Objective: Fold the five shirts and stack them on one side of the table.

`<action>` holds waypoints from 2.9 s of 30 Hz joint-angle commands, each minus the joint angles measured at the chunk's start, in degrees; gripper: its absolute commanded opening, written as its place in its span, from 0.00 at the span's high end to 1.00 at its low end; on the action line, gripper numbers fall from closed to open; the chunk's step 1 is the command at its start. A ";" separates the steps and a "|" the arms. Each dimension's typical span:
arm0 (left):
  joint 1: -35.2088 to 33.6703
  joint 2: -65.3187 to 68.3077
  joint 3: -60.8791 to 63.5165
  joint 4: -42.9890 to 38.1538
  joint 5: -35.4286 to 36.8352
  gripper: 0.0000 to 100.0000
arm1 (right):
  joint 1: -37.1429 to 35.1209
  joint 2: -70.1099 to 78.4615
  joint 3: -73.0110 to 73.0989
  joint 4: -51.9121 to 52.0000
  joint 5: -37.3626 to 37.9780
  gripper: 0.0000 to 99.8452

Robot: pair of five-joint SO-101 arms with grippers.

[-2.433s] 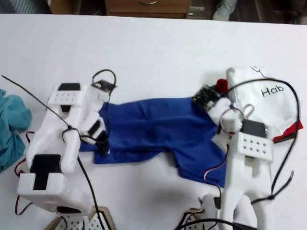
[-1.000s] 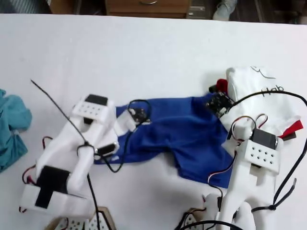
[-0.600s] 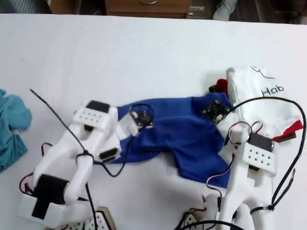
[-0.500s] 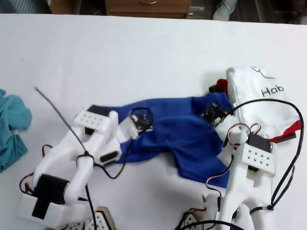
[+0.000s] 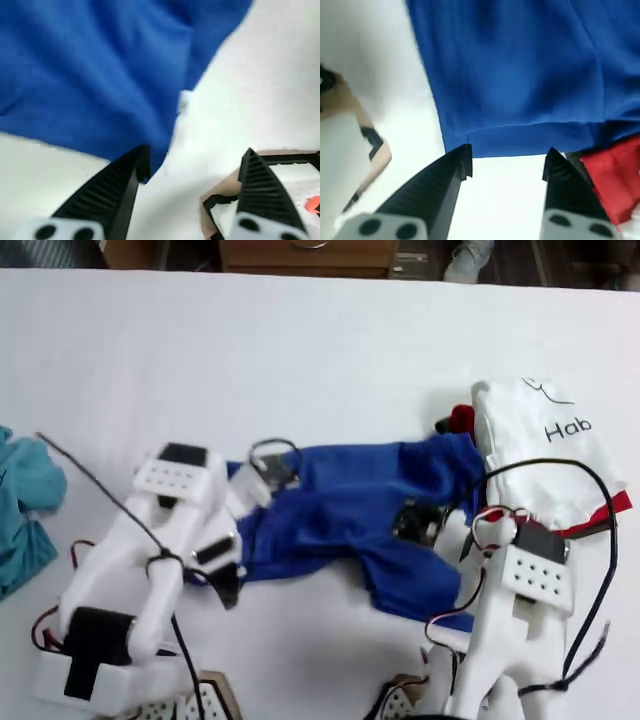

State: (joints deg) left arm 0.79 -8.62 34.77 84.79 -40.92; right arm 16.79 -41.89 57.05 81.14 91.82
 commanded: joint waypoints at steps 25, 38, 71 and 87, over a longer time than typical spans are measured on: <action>-16.62 -2.11 -13.23 12.75 -1.23 0.69 | -2.33 -5.49 21.10 -14.11 20.57 0.67; -17.32 -2.11 -13.23 13.89 -1.23 0.69 | -1.54 -5.58 24.70 -28.79 20.75 0.67; -17.49 -2.11 -13.14 13.89 -1.58 0.69 | -8.22 -5.67 16.88 -19.03 20.31 0.98; -17.58 -2.11 -12.70 13.45 -1.76 0.69 | -9.71 -5.23 1.23 -19.82 20.04 0.98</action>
State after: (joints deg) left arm -16.35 -8.62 23.69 97.71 -41.98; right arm 8.53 -46.55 61.89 61.89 112.22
